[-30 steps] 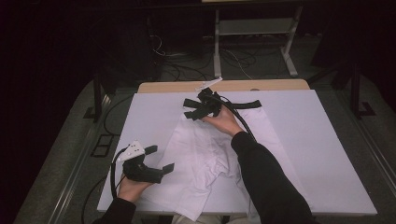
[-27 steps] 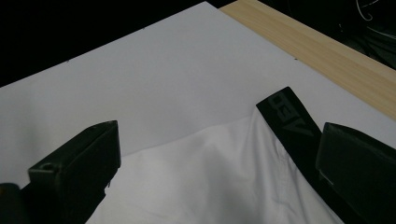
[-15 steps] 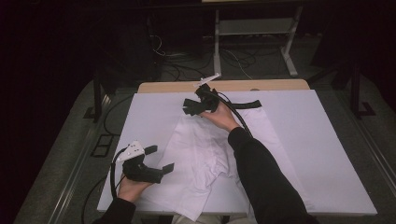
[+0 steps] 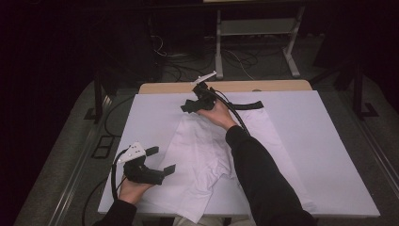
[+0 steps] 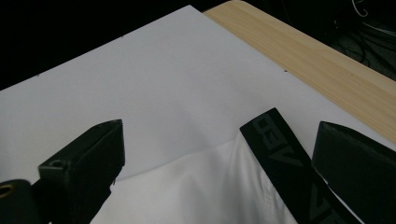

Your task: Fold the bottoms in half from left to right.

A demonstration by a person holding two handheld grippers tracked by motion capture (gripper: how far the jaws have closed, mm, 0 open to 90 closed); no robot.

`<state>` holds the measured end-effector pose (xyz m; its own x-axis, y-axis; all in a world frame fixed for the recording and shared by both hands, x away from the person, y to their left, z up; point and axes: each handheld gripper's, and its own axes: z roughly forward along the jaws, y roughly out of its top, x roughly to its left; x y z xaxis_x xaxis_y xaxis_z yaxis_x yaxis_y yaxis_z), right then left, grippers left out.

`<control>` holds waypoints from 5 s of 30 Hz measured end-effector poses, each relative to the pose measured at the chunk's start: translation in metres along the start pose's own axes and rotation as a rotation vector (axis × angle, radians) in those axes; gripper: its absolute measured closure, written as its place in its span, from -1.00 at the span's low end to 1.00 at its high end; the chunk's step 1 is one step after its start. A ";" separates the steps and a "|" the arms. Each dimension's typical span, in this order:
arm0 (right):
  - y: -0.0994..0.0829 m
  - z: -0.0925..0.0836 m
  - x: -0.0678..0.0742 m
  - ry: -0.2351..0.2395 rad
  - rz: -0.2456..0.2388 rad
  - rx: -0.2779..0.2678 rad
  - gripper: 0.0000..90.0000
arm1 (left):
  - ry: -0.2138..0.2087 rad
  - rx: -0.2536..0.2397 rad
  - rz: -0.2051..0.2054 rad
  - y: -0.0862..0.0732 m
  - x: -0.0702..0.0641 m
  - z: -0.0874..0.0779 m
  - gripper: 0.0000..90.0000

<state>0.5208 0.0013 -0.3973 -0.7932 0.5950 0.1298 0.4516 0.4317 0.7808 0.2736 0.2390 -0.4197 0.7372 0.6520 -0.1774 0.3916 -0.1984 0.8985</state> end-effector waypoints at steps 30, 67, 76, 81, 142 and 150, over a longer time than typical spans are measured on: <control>-0.004 0.043 -0.015 -0.032 0.069 -0.005 -0.52 | -0.004 -0.004 -0.005 0.000 0.001 0.001 -1.00; -0.009 0.070 -0.016 -0.183 0.070 0.085 0.86 | 0.007 -0.007 -0.015 -0.001 0.002 -0.003 -1.00; -0.007 0.063 -0.016 -0.157 0.100 0.081 0.90 | 0.024 0.004 -0.059 -0.003 0.007 -0.013 -1.00; -0.009 0.059 -0.017 -0.130 0.114 0.063 0.90 | 0.022 0.039 -0.045 -0.002 0.003 -0.018 -1.00; -0.016 0.023 -0.020 -0.089 0.122 -0.036 0.90 | -0.079 0.367 -0.103 -0.047 0.017 -0.074 -0.51; -0.016 0.022 -0.020 -0.085 0.124 -0.043 0.90 | -0.119 0.396 -0.069 -0.050 0.015 -0.071 -0.20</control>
<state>0.5384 -0.0027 -0.4256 -0.6941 0.6981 0.1759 0.5245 0.3229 0.7878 0.2259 0.3110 -0.4388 0.7509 0.5893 -0.2981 0.6071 -0.4384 0.6628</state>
